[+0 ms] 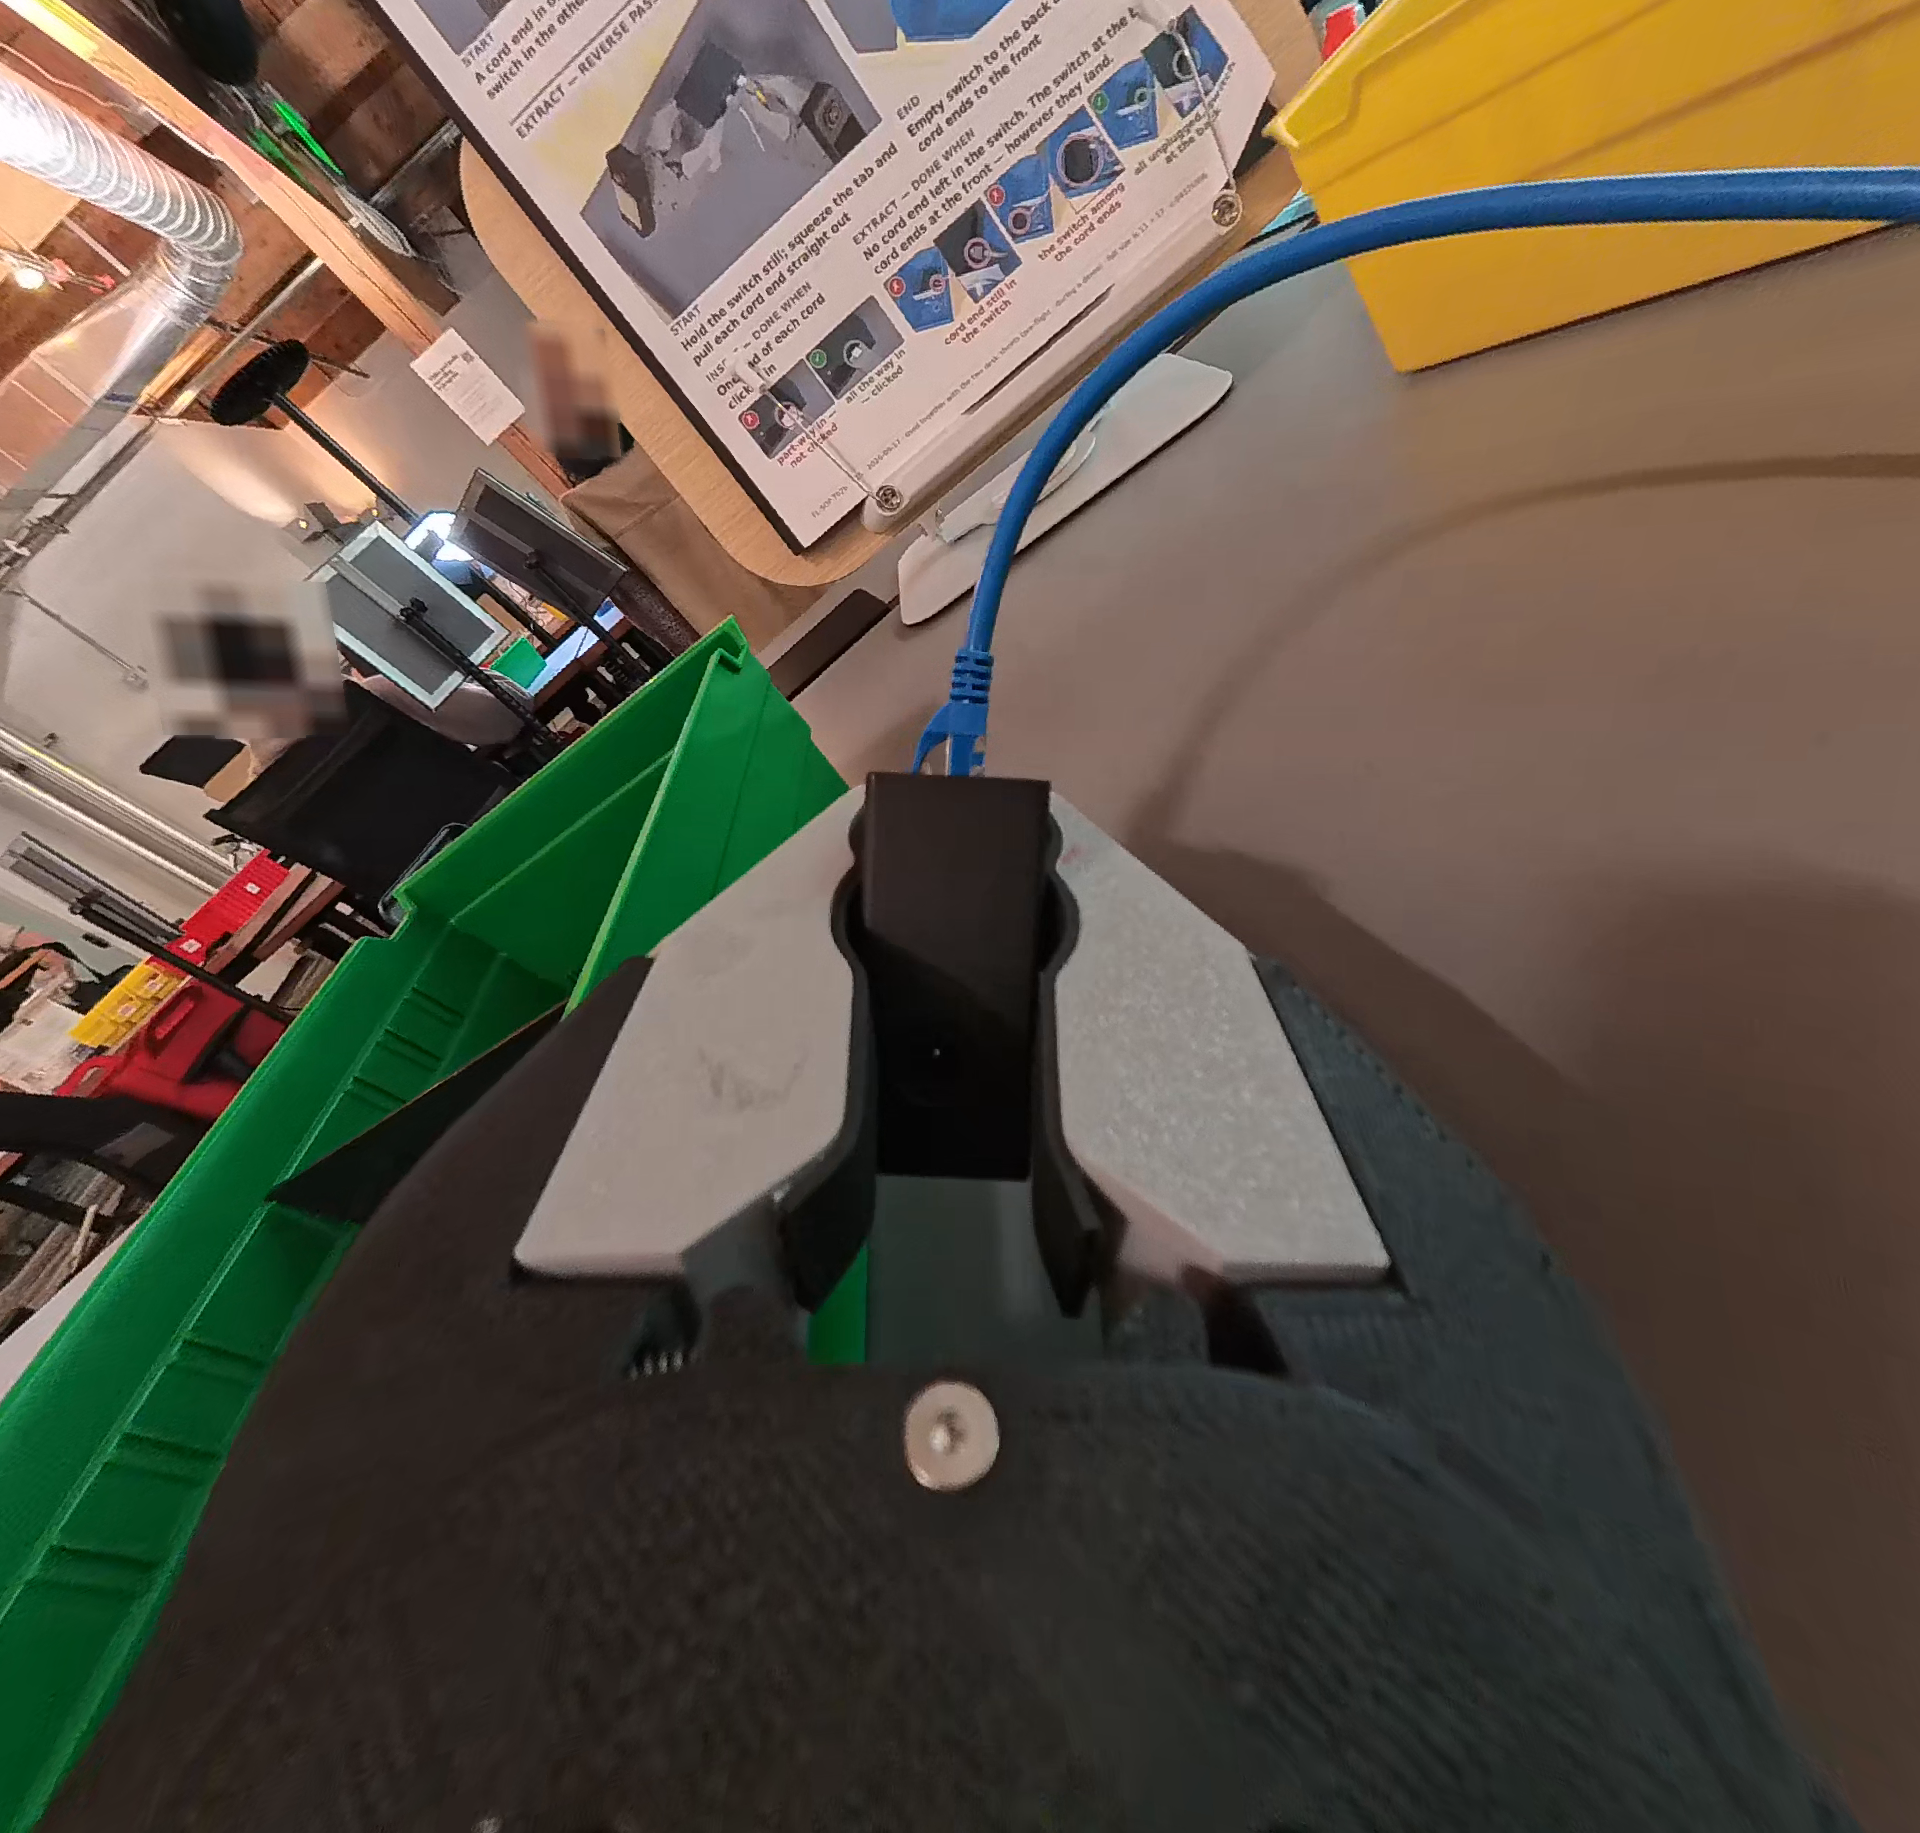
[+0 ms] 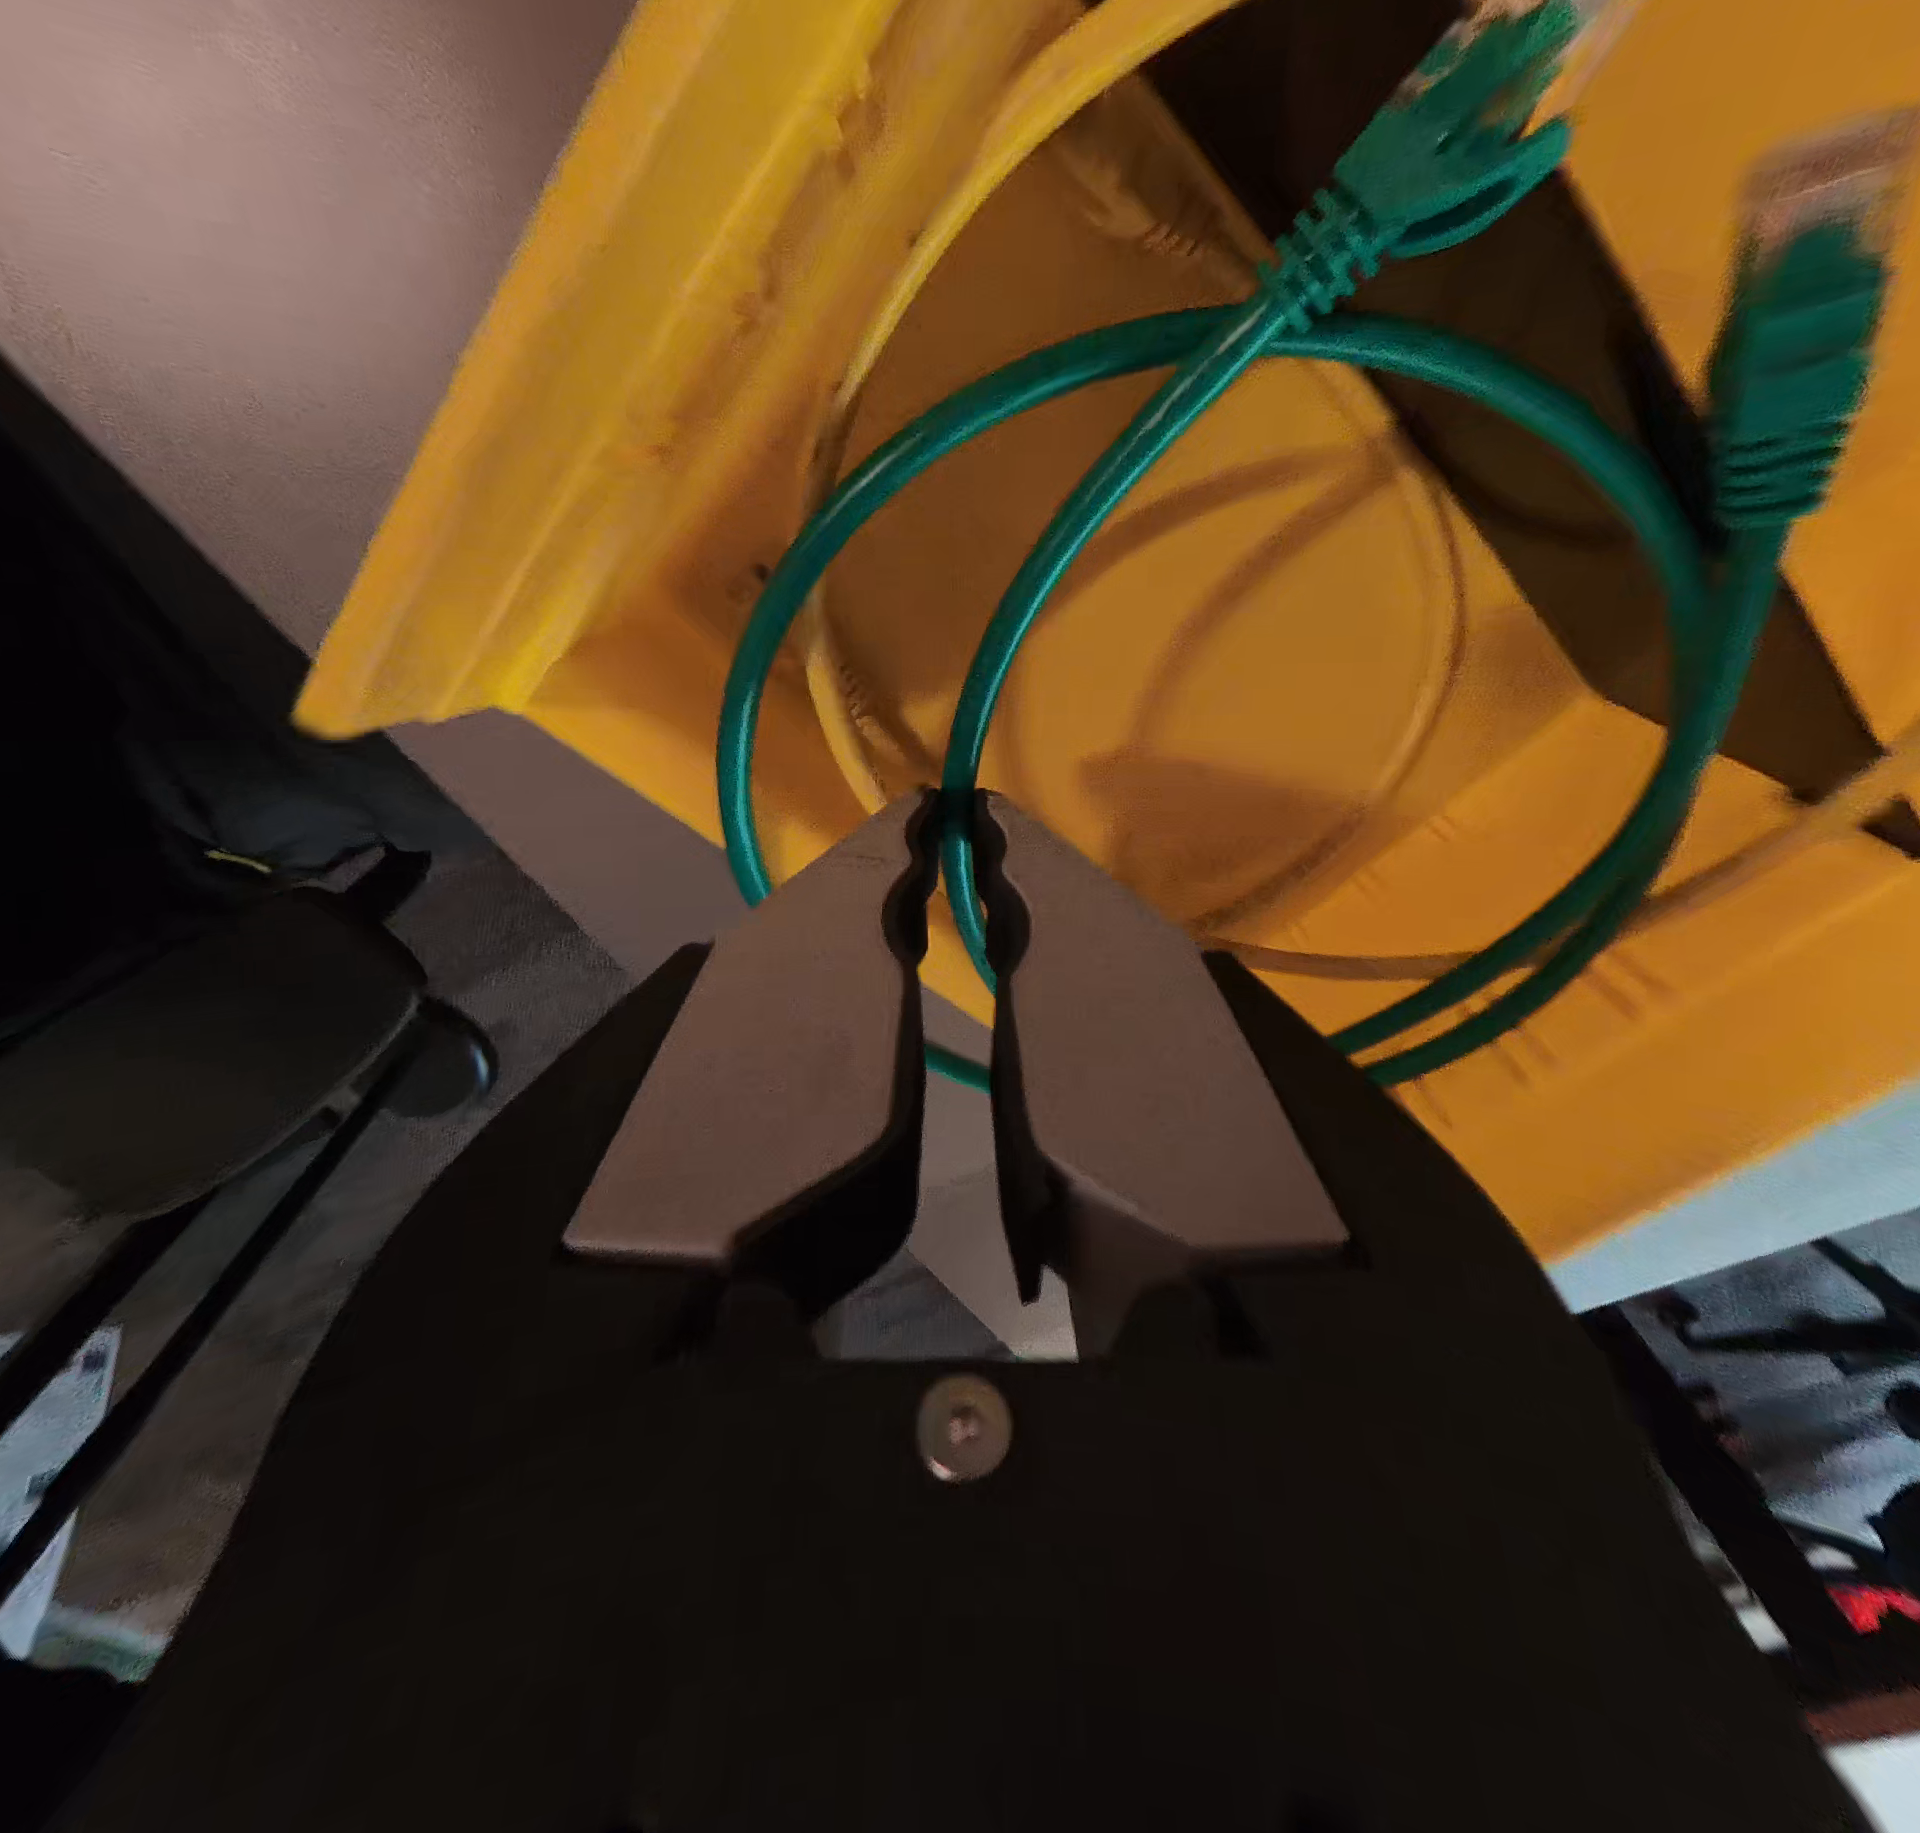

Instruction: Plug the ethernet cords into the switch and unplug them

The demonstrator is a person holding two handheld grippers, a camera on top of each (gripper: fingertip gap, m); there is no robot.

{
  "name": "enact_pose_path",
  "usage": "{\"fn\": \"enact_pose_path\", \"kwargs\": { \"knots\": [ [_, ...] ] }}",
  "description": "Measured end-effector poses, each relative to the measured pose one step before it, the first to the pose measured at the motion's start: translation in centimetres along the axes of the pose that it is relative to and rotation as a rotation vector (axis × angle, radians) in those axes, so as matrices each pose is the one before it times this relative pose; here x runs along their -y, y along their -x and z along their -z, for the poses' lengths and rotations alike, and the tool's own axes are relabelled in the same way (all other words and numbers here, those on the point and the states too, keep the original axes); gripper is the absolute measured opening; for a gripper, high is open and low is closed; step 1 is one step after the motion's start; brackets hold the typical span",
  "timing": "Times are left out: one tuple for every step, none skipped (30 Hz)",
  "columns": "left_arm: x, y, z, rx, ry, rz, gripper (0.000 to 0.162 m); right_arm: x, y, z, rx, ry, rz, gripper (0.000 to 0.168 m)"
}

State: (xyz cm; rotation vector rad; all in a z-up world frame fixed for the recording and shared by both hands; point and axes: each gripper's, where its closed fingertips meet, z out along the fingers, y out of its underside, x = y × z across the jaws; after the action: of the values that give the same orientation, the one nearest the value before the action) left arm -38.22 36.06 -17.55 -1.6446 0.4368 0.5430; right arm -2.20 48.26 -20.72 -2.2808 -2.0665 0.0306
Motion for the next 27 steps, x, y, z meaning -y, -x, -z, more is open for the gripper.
{"fn": "enact_pose_path", "kwargs": {
  "knots": [
    [-0.015, 0.000, -0.019, -0.0010, 0.0004, 0.0003, 0.026, -0.219, -0.182, -1.037, 0.0036, 0.0475, -0.0014, 0.003],
    [-0.013, 0.015, -0.030, 0.0004, 0.0003, -0.0012, 0.026, -0.103, -0.221, -0.908, -0.0023, 0.0430, -0.0029, 0.002],
    [0.004, 0.012, -0.028, -0.0003, -0.0009, 0.0000, 0.026, -0.046, -0.118, -0.703, -0.0015, 0.0332, -0.0136, 0.002],
    [0.019, 0.003, -0.005, -0.0021, -0.0019, 0.0018, 0.026, 0.059, 0.040, -0.373, 0.0034, 0.0171, -0.0123, 0.002],
    [0.039, -0.036, -0.004, -0.0035, -0.0032, 0.0014, 0.026, 0.125, -0.051, -0.023, -0.0058, -0.0006, 0.0023, 0.002],
    [0.035, -0.053, -0.014, -0.0035, -0.0021, -0.0005, 0.026, 0.227, -0.154, 0.296, -0.0146, -0.0214, 0.0132, 0.002],
    [0.004, -0.086, -0.039, -0.0045, -0.0001, -0.0039, 0.026, 0.229, -0.099, 0.529, -0.0135, -0.0325, 0.0154, 0.006],
    [0.023, -0.135, -0.039, -0.0068, -0.0026, -0.0083, 0.026, 0.106, -0.207, 0.708, -0.0214, -0.0334, 0.0072, 0.013],
    [0.107, -0.189, -0.022, -0.0103, -0.0076, -0.0092, 0.026, 0.101, -0.313, 0.881, -0.0275, -0.0360, -0.0043, 0.021],
    [0.164, -0.114, 0.023, -0.0057, -0.0089, -0.0025, 0.026, 0.226, -0.131, 1.048, -0.0161, -0.0438, -0.0073, 0.028],
    [0.184, -0.128, 0.032, -0.0079, -0.0106, 0.0003, 0.026, 0.323, 0.188, 1.134, 0.0042, -0.0493, -0.0032, 0.030],
    [0.149, -0.182, 0.026, -0.0125, -0.0097, 0.0012, 0.026, 0.396, 0.314, 1.135, 0.0101, -0.0500, 0.0018, 0.031],
    [0.104, -0.116, 0.036, -0.0077, -0.0066, -0.0007, 0.026, 0.403, 0.070, 1.094, -0.0065, -0.0421, 0.0018, 0.033],
    [0.079, -0.095, 0.023, -0.0050, -0.0063, -0.0059, 0.026, 0.381, -0.168, 1.002, -0.0210, -0.0329, -0.0009, 0.035],
    [0.095, -0.207, 0.017, -0.0112, -0.0071, -0.0056, 0.026, 0.322, -0.088, 0.879, -0.0162, -0.0216, -0.0027, 0.041],
    [0.154, -0.324, 0.031, -0.0172, -0.0083, -0.0021, 0.026, 0.308, -0.064, 0.742, -0.0169, -0.0137, -0.0012, 0.043],
    [0.217, -0.340, 0.051, -0.0160, -0.0108, -0.0038, 0.026, 0.481, -0.140, 0.652, -0.0271, -0.0178, 0.0018, 0.046],
    [0.289, -0.353, 0.071, -0.0133, -0.0134, -0.0115, 0.026, 0.913, 0.003, 0.560, -0.0282, -0.0346, 0.0064, 0.048],
    [0.416, -0.483, 0.107, -0.0178, -0.0204, -0.0205, 0.026, 1.402, 0.319, 0.432, -0.0213, -0.0525, 0.0119, 0.051],
    [0.521, -0.597, 0.129, -0.0222, -0.0262, -0.0264, 0.026, 1.794, 0.551, 0.270, -0.0220, -0.0625, 0.0183, 0.053],
    [0.563, -0.579, 0.119, -0.0183, -0.0270, -0.0302, 0.026, 2.010, 0.809, 0.063, -0.0207, -0.0630, 0.0274, 0.053],
    [0.512, -0.552, 0.096, -0.0164, -0.0233, -0.0320, 0.026, 2.101, 1.285, -0.226, -0.0054, -0.0600, 0.0339, 0.049],
    [0.441, -0.560, 0.098, -0.0175, -0.0207, -0.0305, 0.026, 2.165, 1.717, -0.564, 0.0113, -0.0577, 0.0384, 0.045],
    [0.470, -0.537, 0.110, -0.0189, -0.0226, -0.0260, 0.026, 2.146, 1.906, -0.935, 0.0181, -0.0559, 0.0417, 0.046],
    [0.507, -0.473, 0.138, -0.0166, -0.0252, -0.0212, 0.026, 1.902, 1.835, -1.343, 0.0134, -0.0469, 0.0471, 0.046],
    [0.407, -0.374, 0.105, -0.0136, -0.0205, -0.0162, 0.026, 1.438, 1.496, -1.683, -0.0016, -0.0227, 0.0578, 0.046],
    [0.222, -0.282, 0.054, -0.0106, -0.0101, -0.0101, 0.026, 1.022, 1.063, -1.849, -0.0182, -0.0027, 0.0622, 0.046]
  ]
}}
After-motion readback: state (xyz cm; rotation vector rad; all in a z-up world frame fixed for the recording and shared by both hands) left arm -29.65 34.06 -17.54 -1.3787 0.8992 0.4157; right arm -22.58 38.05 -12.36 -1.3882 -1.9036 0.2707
